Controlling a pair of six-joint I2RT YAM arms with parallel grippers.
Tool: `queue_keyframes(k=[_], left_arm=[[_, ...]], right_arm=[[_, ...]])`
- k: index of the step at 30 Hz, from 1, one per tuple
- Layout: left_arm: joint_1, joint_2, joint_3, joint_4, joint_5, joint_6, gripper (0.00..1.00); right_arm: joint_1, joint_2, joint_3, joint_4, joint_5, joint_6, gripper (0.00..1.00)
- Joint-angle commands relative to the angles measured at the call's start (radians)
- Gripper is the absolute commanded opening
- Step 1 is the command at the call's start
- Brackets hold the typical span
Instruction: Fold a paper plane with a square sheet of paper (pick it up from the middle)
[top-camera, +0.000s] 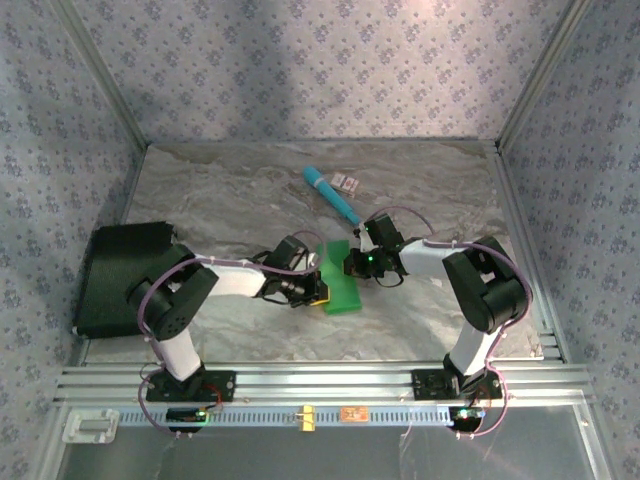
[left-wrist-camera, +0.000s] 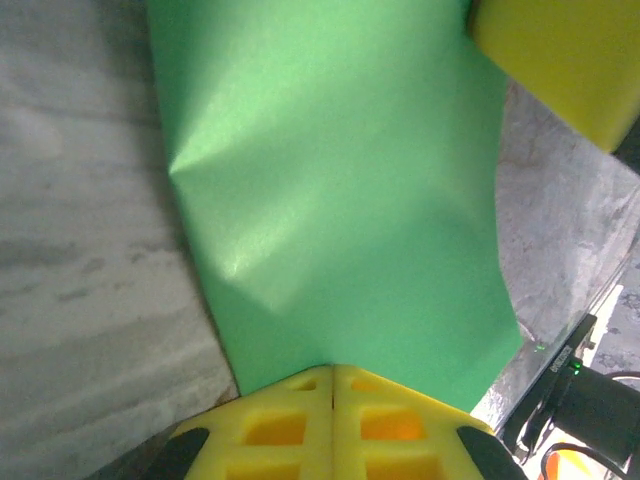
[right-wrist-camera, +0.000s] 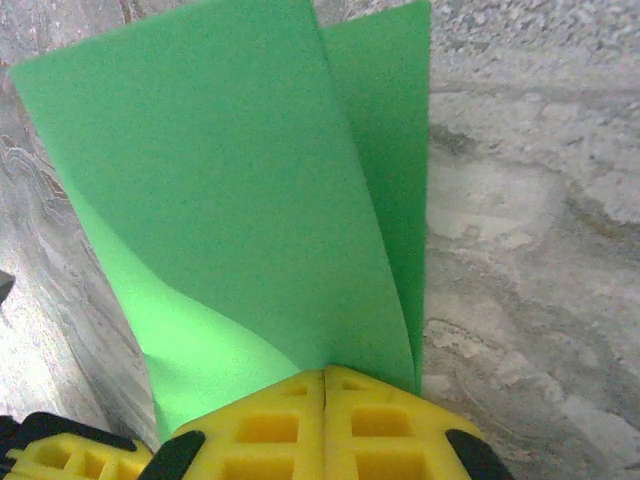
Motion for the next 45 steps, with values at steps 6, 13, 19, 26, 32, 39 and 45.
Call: queue_keyframes(k=[6,13,19,26,32,39,45], left_arm=[[-0.018,-0.021,0.087,0.000,0.008,-0.075,0.05],[-0.025,0.010,0.031,0.003,0.010,-0.087,0.05],[-0.038,0.034,-0.012,0.017,0.031,-0.065,0.06],[-0.048,0.012,-0.025,-0.110,-0.006,0.023,0.06],[-0.075,-0.021,-0.051,-0.119,-0.021,0.054,0.08],[-0.087,-0.062,-0.066,-0.128,-0.033,0.084,0.10],[-0.099,-0.066,-0.060,-0.154,-0.036,0.111,0.10]], right_arm=[[-0.001,0.028,-0.054,-0.134,0.114,0.007,0.00],[-0.003,0.028,-0.055,-0.137,0.117,0.004,0.00],[-0.002,0.034,-0.051,-0.134,0.119,0.005,0.00],[-0.002,0.035,-0.050,-0.137,0.121,0.003,0.00],[-0.002,0.036,-0.050,-0.136,0.122,0.005,0.00],[-0.003,0.037,-0.050,-0.135,0.121,0.005,0.00],[-0.002,0.039,-0.050,-0.136,0.121,0.005,0.00]])
